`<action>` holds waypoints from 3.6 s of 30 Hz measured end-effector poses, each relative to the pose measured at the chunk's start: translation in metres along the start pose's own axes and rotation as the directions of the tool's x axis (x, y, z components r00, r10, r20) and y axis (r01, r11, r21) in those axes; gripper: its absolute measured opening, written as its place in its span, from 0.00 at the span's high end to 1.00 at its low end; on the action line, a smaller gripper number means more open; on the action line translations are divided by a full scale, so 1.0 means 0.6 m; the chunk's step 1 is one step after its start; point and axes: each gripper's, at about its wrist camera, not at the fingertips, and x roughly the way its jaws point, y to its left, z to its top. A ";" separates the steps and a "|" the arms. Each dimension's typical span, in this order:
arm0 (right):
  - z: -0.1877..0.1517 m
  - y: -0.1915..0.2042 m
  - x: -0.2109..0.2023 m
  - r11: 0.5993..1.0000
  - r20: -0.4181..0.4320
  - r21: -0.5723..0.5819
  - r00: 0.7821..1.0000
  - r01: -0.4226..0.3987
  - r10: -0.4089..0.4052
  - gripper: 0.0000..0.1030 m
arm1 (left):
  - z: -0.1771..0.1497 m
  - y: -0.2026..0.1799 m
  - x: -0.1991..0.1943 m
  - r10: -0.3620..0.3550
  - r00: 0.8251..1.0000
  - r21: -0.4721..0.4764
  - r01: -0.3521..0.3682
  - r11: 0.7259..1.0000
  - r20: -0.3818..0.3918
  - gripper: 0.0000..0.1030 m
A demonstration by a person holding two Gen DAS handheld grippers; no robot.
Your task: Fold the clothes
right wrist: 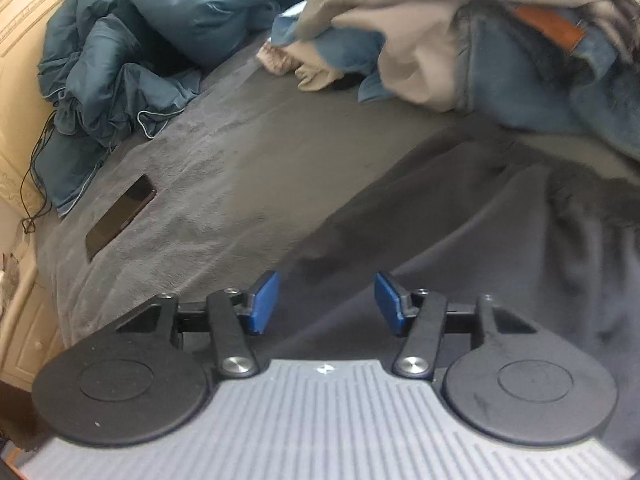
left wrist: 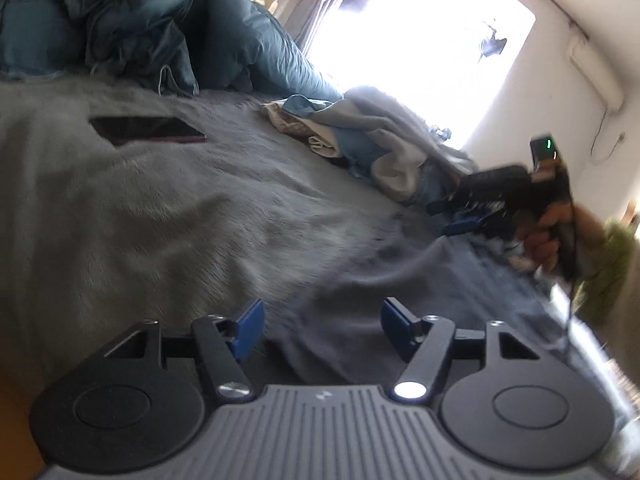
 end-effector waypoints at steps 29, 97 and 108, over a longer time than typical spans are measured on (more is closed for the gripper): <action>0.114 -0.004 0.167 0.957 -0.191 0.127 0.953 0.259 -0.233 0.33 | -0.008 -0.018 0.007 -0.347 0.937 0.024 0.347 0.938 0.033 0.98; -0.109 -0.526 -0.255 0.983 0.293 0.110 0.940 0.146 -0.173 0.98 | -0.118 -0.642 0.323 -0.765 0.423 -0.118 0.835 0.537 -0.486 0.98; -0.286 -0.545 -0.460 0.936 0.429 0.317 0.857 0.153 -0.285 0.68 | -0.118 -0.699 0.352 -0.702 0.458 -0.096 0.798 0.595 -0.545 0.98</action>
